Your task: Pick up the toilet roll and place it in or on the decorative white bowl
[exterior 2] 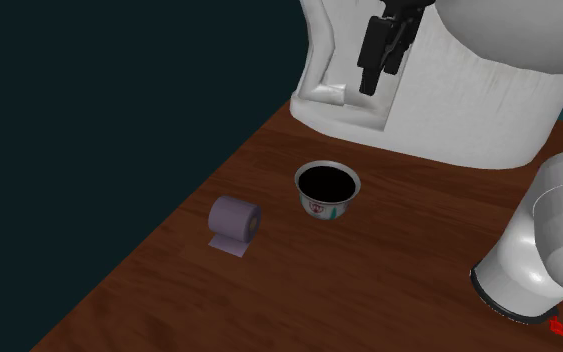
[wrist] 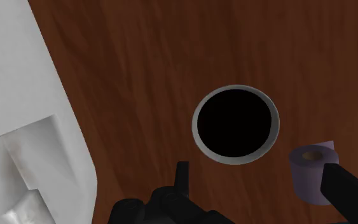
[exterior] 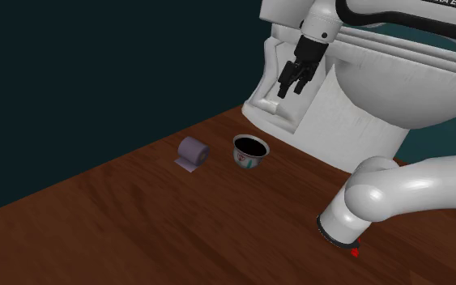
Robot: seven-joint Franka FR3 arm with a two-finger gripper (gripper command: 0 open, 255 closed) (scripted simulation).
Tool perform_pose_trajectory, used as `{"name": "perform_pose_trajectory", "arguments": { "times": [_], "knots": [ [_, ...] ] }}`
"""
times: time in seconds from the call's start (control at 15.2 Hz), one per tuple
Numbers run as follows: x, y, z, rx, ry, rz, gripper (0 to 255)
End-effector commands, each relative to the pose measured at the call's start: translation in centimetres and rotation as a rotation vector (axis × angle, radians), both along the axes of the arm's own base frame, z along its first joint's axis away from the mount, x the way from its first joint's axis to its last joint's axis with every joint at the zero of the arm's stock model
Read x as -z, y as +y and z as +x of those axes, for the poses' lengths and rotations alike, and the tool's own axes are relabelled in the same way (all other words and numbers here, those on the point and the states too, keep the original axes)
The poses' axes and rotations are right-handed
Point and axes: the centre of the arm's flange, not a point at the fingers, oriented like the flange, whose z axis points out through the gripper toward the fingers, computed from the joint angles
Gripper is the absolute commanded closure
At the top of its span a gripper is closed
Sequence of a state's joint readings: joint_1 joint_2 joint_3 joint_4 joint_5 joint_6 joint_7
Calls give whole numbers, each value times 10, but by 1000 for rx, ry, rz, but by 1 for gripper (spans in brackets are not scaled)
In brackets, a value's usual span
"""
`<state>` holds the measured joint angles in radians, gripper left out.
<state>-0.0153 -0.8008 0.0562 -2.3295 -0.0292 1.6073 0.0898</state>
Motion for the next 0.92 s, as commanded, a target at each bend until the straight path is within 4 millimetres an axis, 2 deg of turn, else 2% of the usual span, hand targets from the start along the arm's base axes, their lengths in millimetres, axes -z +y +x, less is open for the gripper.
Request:
{"name": "perform_pose_trajectory", "arguments": {
  "times": [0.0,0.46,0.86],
  "knots": [
    [0,0,0,0,0,0,0],
    [77,-14,57,-71,44,195,0],
    [145,-10,103,-133,81,363,0]
  ]
}}
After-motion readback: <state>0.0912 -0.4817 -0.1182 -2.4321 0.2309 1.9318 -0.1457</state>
